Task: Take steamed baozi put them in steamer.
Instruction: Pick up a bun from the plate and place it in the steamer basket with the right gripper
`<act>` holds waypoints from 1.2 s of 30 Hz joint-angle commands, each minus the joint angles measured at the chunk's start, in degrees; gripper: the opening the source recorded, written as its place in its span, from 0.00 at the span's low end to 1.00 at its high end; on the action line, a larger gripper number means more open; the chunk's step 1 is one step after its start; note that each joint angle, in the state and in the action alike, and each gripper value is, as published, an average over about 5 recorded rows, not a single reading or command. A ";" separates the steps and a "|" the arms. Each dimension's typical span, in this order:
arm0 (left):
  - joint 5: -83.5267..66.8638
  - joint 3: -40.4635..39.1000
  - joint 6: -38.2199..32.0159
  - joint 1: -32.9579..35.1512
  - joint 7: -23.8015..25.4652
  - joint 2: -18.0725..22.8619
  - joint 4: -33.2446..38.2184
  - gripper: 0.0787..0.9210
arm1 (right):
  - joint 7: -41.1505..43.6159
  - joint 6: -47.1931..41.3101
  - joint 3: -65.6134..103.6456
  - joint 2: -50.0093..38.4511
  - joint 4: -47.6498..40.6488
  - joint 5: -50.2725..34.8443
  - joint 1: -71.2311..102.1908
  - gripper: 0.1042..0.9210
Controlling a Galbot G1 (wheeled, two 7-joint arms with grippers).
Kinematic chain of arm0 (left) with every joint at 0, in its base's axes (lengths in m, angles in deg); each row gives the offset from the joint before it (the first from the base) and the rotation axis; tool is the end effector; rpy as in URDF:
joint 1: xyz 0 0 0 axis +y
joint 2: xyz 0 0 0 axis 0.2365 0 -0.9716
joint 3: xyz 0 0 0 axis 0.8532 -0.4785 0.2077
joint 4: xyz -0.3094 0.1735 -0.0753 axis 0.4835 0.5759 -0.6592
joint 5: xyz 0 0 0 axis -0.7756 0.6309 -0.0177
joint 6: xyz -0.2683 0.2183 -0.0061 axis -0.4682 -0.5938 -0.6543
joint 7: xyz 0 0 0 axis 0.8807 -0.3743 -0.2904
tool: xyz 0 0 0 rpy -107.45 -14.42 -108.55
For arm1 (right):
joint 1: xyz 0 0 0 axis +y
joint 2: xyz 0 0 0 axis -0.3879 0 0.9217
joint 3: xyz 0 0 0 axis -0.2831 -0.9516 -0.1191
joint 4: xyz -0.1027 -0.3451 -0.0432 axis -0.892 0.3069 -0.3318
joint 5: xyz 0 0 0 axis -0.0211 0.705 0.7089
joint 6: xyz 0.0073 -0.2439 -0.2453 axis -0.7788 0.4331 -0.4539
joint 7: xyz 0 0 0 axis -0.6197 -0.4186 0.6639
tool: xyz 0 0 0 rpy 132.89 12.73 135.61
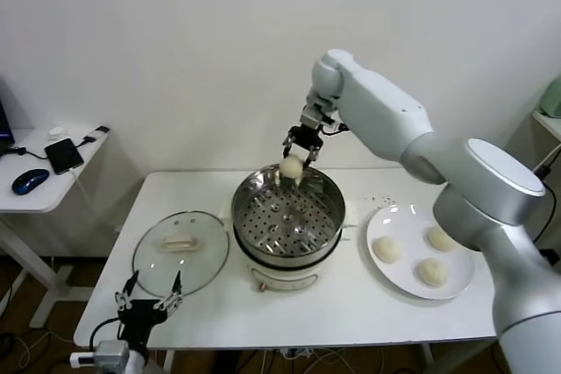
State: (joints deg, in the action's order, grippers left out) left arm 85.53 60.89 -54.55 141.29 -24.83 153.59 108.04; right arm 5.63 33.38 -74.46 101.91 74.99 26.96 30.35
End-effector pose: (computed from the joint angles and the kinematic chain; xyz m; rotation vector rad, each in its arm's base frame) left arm 0.1171 0.0532 -0.3146 0.1187 -2.8334 -0.1574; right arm 0.6669 0.1172 -0.0439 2.0753 -0.6304 2.1950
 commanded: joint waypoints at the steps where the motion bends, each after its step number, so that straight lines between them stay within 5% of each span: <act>1: 0.04 -0.14 -0.05 -0.17 -0.10 0.31 -0.31 0.88 | -8.90 5.75 -3.61 2.36 -0.34 8.74 3.50 0.55; 21: 0.05 -0.56 0.02 -1.55 -0.03 0.53 -1.96 0.88 | -9.59 5.75 -2.84 2.18 0.09 10.69 5.92 0.57; 30: 0.10 -0.53 0.18 -1.59 0.08 0.42 -2.09 0.88 | 2.39 -1.40 -1.09 0.24 2.11 0.27 1.98 0.84; 36: 0.12 -0.53 0.37 -1.78 0.23 0.30 -2.21 0.88 | 9.01 -15.64 3.74 -3.85 4.21 -7.46 -1.49 0.88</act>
State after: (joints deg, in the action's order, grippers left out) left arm 85.64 60.36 -54.37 139.78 -24.70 153.61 105.94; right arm 5.76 36.33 -74.63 101.26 77.44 28.47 32.22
